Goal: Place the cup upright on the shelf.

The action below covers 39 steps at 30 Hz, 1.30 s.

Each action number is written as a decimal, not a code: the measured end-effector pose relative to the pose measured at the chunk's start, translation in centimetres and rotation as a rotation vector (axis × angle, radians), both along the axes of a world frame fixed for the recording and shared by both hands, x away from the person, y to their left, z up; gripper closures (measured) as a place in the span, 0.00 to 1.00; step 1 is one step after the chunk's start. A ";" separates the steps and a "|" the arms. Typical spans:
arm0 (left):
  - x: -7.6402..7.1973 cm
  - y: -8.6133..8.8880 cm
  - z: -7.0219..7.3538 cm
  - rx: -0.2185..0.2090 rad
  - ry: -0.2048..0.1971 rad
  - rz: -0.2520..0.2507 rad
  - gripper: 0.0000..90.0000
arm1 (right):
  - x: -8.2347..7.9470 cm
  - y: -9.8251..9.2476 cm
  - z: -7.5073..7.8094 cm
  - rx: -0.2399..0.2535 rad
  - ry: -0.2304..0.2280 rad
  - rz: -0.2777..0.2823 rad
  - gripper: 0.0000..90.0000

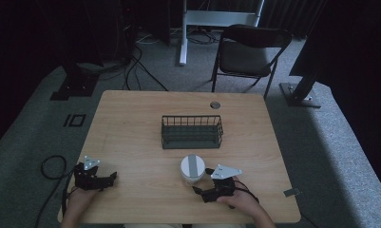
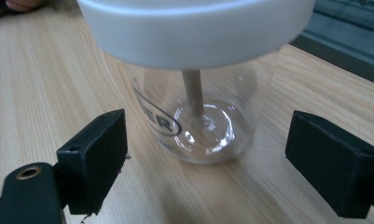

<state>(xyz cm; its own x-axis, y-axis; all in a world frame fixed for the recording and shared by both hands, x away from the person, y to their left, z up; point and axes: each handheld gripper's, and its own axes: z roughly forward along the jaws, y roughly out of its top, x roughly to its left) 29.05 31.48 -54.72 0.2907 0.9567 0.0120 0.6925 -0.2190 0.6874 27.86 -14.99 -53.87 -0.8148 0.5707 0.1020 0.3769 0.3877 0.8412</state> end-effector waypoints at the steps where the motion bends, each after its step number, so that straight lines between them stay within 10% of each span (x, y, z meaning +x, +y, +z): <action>1: 0.0 0.0 0.0 0.000 0.001 0.000 0.01 | 0.0 0.3 0.0 0.010 -0.006 0.010 0.14; 39: 0.0 0.0 0.0 -0.001 0.000 0.000 0.01 | 0.7 2.7 -0.6 0.084 -0.016 -0.083 0.15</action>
<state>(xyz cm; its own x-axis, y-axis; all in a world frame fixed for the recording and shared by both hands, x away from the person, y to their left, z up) 29.05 31.48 -54.71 0.2904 0.9568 0.0109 0.6926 -0.2180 0.6876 28.61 -12.24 -54.47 -0.7672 0.6260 0.1399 0.3912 0.2839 0.8754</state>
